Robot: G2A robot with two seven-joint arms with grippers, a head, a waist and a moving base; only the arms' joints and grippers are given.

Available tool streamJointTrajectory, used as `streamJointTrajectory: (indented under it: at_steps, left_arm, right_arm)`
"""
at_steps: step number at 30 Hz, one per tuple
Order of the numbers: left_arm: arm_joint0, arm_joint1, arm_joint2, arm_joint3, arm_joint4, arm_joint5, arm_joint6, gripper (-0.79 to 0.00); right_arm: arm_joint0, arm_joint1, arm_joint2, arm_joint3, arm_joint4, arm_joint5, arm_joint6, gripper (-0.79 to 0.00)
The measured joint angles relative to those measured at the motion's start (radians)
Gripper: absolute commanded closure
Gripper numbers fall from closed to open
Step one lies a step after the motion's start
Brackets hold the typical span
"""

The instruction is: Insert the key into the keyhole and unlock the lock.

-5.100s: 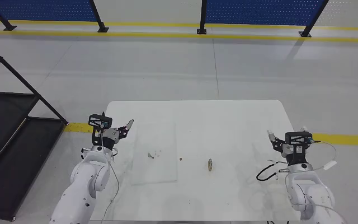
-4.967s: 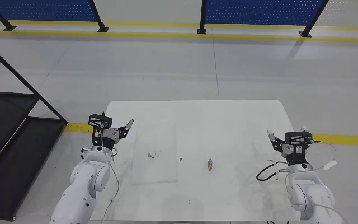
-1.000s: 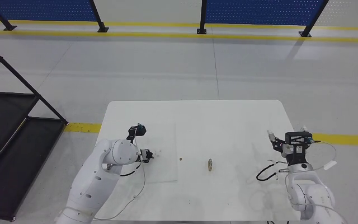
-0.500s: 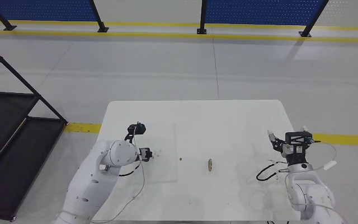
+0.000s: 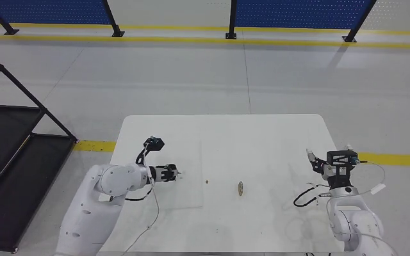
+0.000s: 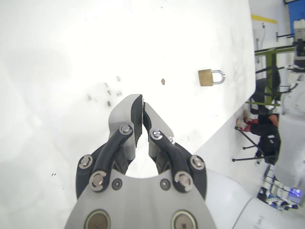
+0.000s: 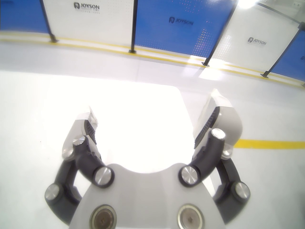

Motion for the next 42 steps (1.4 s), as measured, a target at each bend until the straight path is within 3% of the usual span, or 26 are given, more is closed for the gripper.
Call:
streamJointTrajectory:
  at_steps: [6,14,21,26,42]
  left_arm:
    - [-0.010,0.012,-0.094,0.144,-0.278,-0.185,-0.054,0.000]
    - [-0.064,0.033,-0.157,0.311,-0.658,-0.414,-0.237,0.000]
    - [-0.121,0.073,-0.118,0.345,-0.922,-0.350,-0.287,0.000]
    - [-0.167,0.104,-0.072,0.346,-0.966,-0.342,-0.295,0.000]
    - [-0.167,0.105,-0.071,0.346,-0.966,-0.342,-0.294,0.000]
  right_arm:
    - [0.000,0.000,0.000,0.000,0.000,0.000,0.000,-0.785]
    - [0.000,0.000,0.000,0.000,0.000,0.000,0.000,-0.785]
    - [0.000,0.000,0.000,0.000,0.000,0.000,0.000,-0.785]
    - [0.000,0.000,0.000,0.000,0.000,0.000,0.000,-0.785]
    - [0.000,0.000,0.000,0.000,0.000,0.000,0.000,-0.785]
